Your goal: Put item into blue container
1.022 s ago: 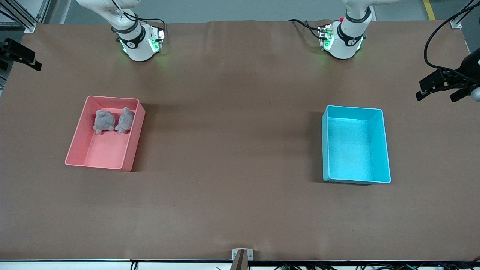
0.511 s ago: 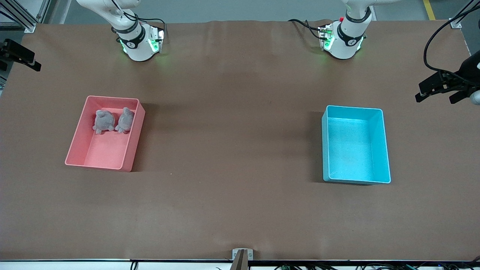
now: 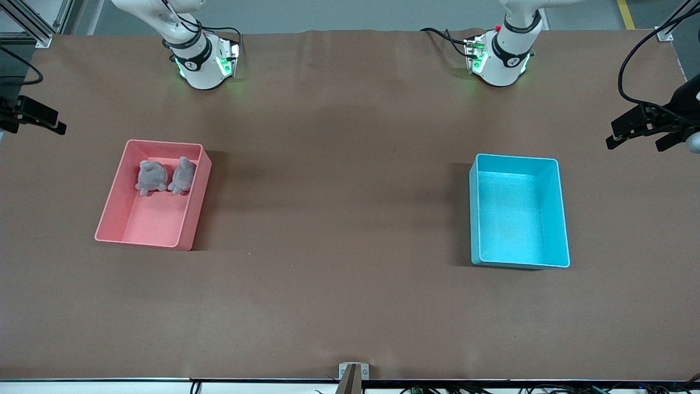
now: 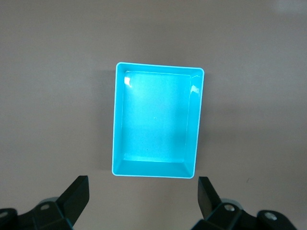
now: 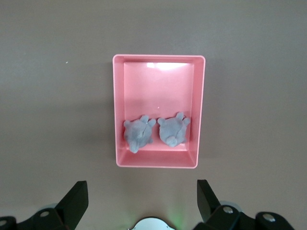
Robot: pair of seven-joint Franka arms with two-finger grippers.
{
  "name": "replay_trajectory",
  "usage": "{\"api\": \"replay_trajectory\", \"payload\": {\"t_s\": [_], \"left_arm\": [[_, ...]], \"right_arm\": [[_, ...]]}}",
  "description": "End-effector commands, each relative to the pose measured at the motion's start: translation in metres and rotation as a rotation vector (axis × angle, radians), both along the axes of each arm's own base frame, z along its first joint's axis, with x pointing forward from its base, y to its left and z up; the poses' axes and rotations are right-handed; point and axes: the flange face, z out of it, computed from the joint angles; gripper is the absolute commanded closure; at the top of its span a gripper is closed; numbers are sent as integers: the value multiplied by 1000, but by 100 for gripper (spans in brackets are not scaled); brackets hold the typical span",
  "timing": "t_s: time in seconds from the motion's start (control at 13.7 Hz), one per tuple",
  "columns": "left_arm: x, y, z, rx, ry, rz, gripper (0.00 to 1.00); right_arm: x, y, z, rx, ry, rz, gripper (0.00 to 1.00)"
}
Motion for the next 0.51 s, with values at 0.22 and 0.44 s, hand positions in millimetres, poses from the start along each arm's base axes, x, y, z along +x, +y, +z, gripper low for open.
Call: {"api": "replay_trajectory", "payload": {"t_s": [0.22, 0.44], "left_arm": [[0, 2, 6, -1, -15, -10, 0], [0, 3, 6, -1, -17, -8, 0]], "right_arm": [[49, -36, -84, -18, 88, -44, 0], [51, -29, -131, -13, 146, -60, 0]]}}
